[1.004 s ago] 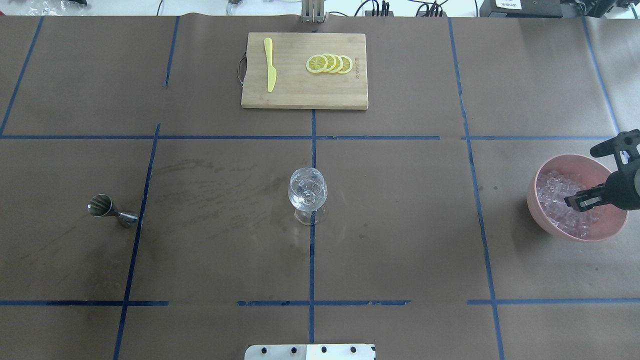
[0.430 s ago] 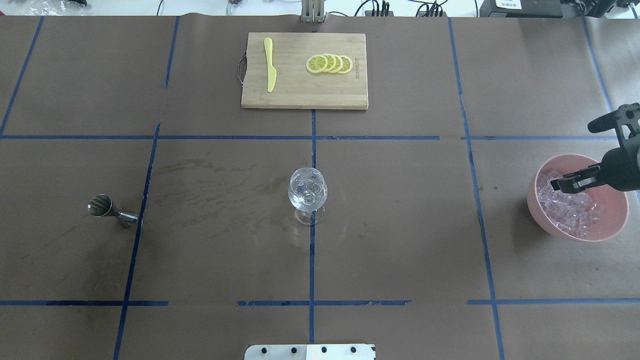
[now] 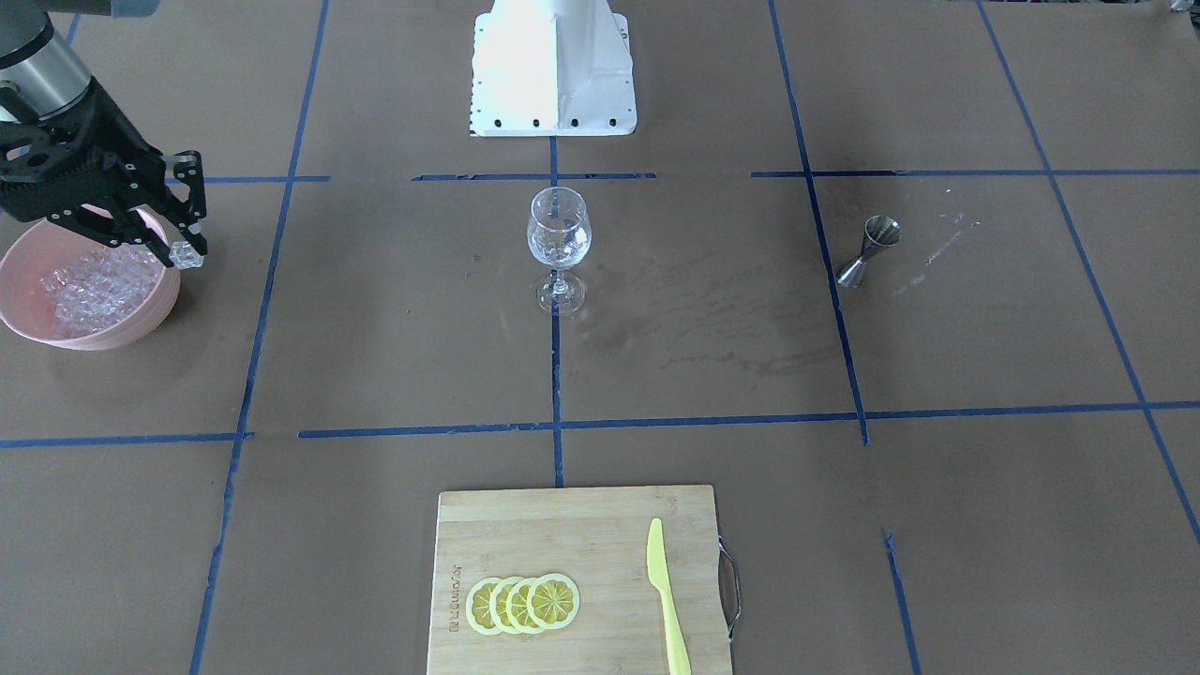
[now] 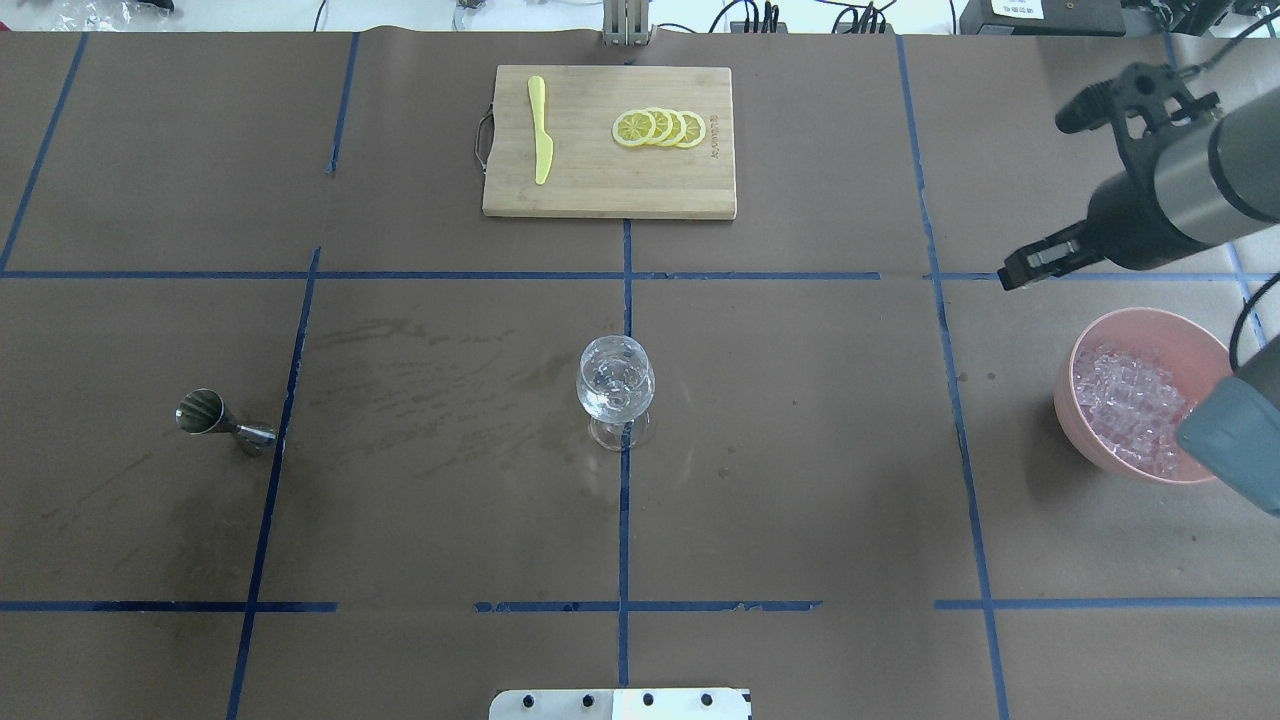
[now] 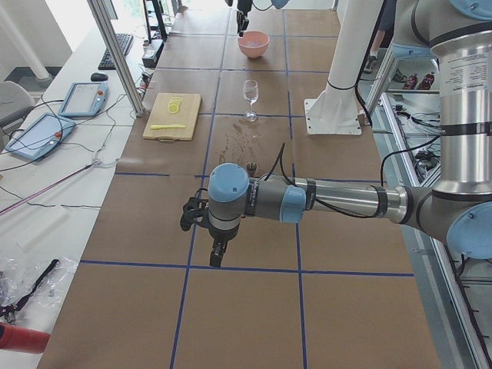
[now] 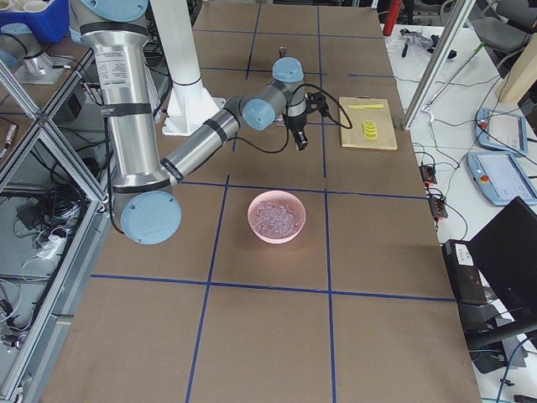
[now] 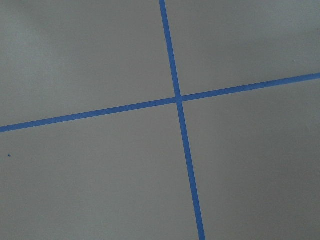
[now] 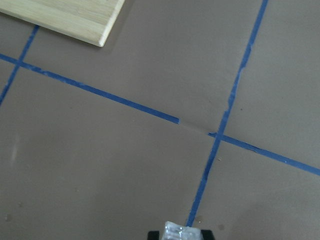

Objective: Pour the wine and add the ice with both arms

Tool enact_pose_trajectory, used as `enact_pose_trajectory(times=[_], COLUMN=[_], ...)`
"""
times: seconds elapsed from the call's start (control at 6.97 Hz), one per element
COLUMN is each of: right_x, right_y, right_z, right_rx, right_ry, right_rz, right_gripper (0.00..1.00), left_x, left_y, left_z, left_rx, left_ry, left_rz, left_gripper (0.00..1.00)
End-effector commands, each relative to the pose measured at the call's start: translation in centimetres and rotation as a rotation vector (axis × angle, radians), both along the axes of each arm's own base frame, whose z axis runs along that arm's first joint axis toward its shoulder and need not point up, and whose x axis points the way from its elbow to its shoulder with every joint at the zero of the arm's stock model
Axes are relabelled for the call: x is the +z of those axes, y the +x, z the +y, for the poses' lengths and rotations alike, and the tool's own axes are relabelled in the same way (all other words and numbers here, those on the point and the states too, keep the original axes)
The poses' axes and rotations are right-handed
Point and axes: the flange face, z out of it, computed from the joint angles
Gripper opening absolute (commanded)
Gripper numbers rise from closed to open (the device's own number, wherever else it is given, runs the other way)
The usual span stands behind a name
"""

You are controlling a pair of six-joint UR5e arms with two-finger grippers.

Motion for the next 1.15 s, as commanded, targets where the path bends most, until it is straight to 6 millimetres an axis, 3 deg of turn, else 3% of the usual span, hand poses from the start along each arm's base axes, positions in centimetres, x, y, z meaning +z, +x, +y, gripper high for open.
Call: enact_pose_trajectory(times=[0.0, 0.43, 0.57, 0.72, 0.86, 1.0], right_x=[-11.3, -19.6, -22.4, -25.0, -26.7, -26.2], right_y=[-5.3, -14.7, -19.1, -22.9, -25.8, -27.4], right_z=[0.7, 5.2, 6.9, 7.1, 6.8, 7.5], right_rx=[0.052, 0.118, 0.152, 0.18, 0.191, 0.192], right_ry=[-0.093, -0.163, -0.17, -0.178, -0.185, -0.171], right_rz=[-0.021, -0.06, -0.049, -0.038, -0.015, 0.01], right_gripper=[0.0, 0.0, 0.0, 0.0, 0.0, 0.0], left_x=[-0.2, 0.1, 0.0, 0.0, 0.0, 0.1], left_y=[0.0, 0.0, -0.1, -0.1, -0.1, -0.1], left_z=[-0.1, 0.0, 0.0, 0.0, 0.0, 0.1], left_rx=[0.0, 0.002, 0.001, 0.002, 0.002, 0.002], left_ry=[0.004, -0.002, 0.0, 0.003, 0.001, 0.0], left_rz=[0.0, 0.0, 0.0, -0.001, -0.001, -0.001], left_gripper=[1.0, 1.0, 1.0, 1.0, 1.0, 1.0])
